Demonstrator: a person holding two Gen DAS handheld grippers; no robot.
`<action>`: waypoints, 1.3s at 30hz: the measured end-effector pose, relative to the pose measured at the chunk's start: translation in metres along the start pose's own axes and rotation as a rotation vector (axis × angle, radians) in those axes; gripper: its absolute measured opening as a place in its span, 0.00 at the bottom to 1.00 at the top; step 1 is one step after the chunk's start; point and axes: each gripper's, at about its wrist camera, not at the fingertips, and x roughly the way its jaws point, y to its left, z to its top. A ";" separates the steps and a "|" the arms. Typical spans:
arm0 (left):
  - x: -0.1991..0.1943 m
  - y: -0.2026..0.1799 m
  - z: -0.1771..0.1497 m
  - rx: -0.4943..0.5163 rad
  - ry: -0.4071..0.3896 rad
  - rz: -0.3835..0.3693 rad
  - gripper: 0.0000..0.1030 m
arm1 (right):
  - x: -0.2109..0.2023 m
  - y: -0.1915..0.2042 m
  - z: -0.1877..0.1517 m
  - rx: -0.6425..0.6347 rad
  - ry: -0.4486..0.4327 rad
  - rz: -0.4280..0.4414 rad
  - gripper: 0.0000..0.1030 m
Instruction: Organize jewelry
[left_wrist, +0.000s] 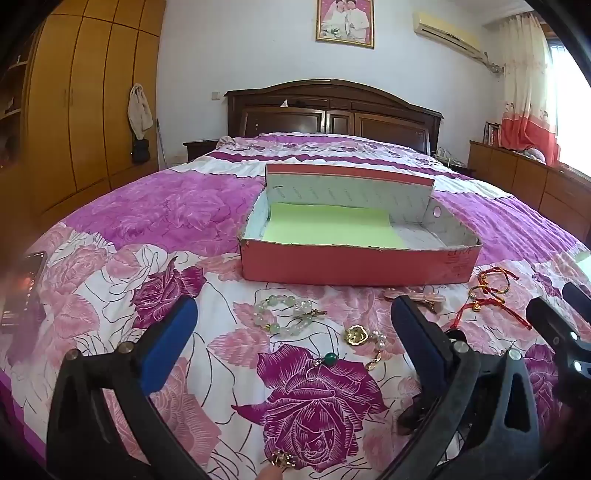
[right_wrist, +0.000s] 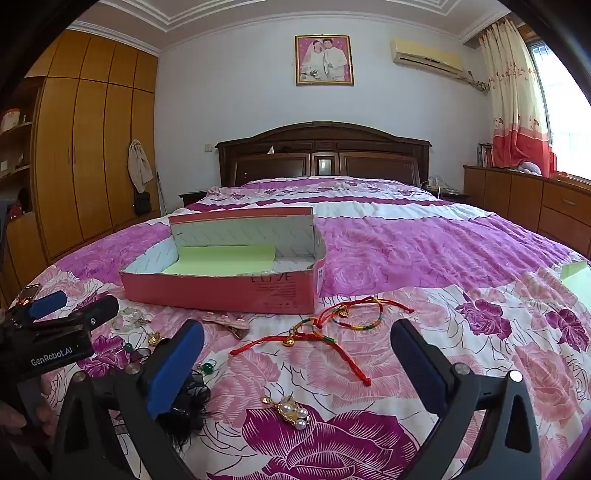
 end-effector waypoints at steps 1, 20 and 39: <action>0.000 0.000 0.000 0.001 0.000 0.000 0.95 | 0.000 0.000 0.000 0.000 0.002 0.000 1.00; -0.002 -0.003 0.002 0.020 -0.010 0.004 0.95 | -0.001 -0.001 0.000 -0.001 0.002 0.001 1.00; -0.002 -0.003 0.002 0.023 -0.013 0.006 0.95 | -0.001 -0.001 0.000 0.000 0.001 0.000 1.00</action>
